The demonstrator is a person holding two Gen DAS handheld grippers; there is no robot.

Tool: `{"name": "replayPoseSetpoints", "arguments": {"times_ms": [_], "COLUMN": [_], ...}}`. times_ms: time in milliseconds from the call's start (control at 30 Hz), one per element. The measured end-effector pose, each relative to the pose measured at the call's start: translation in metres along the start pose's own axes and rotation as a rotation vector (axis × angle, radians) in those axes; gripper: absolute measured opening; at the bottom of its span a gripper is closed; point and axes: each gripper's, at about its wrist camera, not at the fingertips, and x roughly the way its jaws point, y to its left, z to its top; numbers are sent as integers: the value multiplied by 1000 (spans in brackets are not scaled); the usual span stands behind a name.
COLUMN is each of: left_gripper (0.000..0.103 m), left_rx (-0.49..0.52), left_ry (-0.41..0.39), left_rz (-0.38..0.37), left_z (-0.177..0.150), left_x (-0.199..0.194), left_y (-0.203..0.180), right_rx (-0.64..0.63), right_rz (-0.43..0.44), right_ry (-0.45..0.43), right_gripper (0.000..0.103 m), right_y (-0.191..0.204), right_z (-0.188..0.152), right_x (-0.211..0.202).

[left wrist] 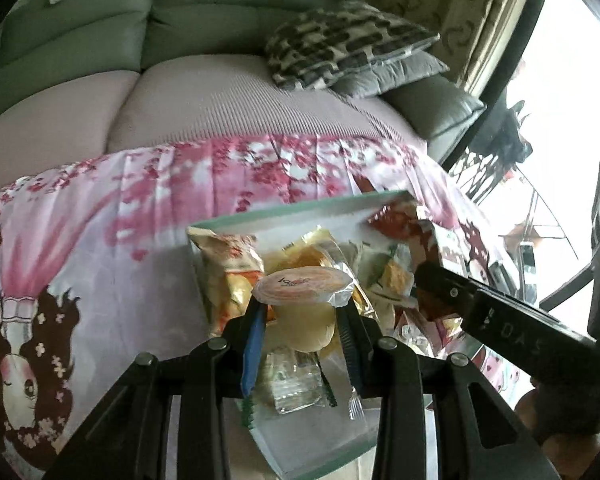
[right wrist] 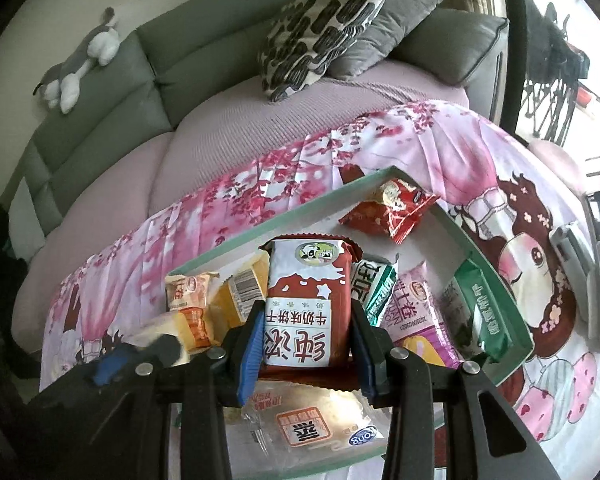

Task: Organize snacks
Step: 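Lift and carry the jelly cup and biscuit box over the tray with both grippers, then open both grippers to release the jelly cup and biscuit box into the tray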

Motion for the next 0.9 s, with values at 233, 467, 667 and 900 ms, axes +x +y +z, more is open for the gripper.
{"name": "replayPoseSetpoints", "arguments": {"times_ms": [233,467,667,900], "left_gripper": [37,41,49,49], "left_rx": [0,3,20,-35], "left_ry": [41,81,73,57], "left_rz": [-2,5,29,86], "left_z": [-3,-6,-4,0], "left_x": [16,23,13,1], "left_y": [-4,-4,-4,16], "right_rx": [-10,-12,-21,-45], "right_rz": [11,6,9,7], "right_ry": [32,58,56,69], "right_gripper": [42,42,44,44], "right_y": [0,-2,1,6], "right_z": [-6,-8,-9,-10], "right_x": [8,12,11,12]}}
